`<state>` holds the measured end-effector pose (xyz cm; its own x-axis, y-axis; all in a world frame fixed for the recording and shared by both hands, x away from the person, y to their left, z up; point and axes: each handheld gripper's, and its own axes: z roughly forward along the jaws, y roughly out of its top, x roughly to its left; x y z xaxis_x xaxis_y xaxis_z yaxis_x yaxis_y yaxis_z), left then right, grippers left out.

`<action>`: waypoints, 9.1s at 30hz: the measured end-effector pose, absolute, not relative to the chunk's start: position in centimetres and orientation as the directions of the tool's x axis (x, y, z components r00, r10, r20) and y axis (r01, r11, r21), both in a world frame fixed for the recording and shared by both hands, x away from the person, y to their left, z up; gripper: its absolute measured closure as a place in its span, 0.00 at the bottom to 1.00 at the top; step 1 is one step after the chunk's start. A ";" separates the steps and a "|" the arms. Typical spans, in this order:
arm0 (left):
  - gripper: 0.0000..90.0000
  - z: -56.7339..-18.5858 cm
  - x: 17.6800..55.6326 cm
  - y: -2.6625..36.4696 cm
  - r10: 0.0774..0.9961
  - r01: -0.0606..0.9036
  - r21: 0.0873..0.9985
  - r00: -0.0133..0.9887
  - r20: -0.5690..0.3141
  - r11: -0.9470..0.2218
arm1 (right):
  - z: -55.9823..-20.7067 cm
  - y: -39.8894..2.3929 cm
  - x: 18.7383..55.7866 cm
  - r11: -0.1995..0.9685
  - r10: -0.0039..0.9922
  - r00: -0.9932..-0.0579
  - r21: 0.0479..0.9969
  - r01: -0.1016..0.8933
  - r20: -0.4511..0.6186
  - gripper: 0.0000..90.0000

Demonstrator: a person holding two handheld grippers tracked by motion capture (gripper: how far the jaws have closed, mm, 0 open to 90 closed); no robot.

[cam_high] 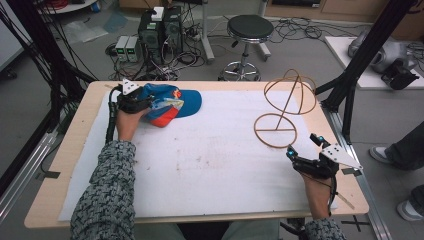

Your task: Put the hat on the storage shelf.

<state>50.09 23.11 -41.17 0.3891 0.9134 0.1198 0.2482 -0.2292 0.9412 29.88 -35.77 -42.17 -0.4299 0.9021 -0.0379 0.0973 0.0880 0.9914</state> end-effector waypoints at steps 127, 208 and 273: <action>1.00 -6.4 46.1 -3.1 0.586 -0.214 0.963 0.764 0.270 -0.165 | -42.4 -36.3 29.7 0.050 0.892 -0.453 0.994 0.097 -0.001 0.08; 1.00 -20.2 52.6 -12.8 0.418 0.057 0.920 0.900 0.120 -0.387 | -42.5 -37.4 28.9 0.050 0.901 -0.433 0.994 0.100 -0.002 0.08; 0.50 -21.9 52.3 -14.4 0.263 0.093 0.918 0.965 0.013 -0.385 | -42.4 -38.4 26.6 0.033 0.907 -0.422 0.995 0.094 0.010 0.08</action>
